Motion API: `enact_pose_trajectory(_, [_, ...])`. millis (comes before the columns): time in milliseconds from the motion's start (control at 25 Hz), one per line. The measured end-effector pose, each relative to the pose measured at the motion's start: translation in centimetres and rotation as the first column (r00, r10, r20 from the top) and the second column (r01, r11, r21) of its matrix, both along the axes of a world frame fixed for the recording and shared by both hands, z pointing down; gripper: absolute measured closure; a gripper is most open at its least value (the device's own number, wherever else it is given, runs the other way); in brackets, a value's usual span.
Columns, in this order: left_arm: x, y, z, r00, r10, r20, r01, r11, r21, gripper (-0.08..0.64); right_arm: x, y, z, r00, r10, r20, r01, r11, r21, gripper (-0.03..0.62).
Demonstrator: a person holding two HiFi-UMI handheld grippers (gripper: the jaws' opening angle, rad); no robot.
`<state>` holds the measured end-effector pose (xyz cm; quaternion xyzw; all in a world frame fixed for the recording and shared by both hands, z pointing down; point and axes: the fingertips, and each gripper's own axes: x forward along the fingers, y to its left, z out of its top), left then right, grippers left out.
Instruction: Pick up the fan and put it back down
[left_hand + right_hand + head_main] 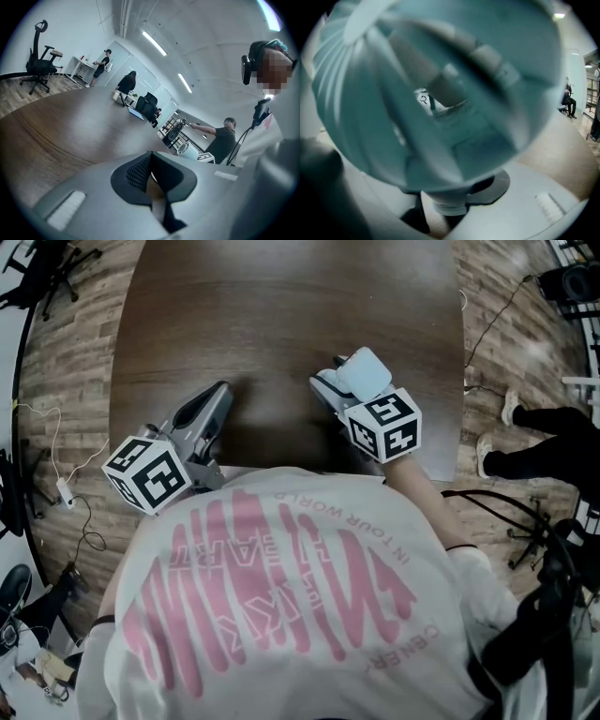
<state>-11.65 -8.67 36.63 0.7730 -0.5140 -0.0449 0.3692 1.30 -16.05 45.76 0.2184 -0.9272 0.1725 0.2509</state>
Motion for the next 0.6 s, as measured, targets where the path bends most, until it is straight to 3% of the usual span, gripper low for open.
enact_pose_trajectory(240, [0.2, 0.9, 0.1, 1.0, -0.008, -0.003, 0.008, 1.0, 0.009, 0.545, -0.1, 1.0, 0.0, 0.999, -0.033, -0.025, 0.034, 0.998, 0.056, 0.36])
enact_pose_trajectory(600, [0.8, 2.2, 0.3, 0.999, -0.035, -0.008, 0.035, 0.999, 0.002, 0.545, 0.3, 1.5, 0.3, 0.998, -0.058, -0.038, 0.06, 0.997, 0.053, 0.356])
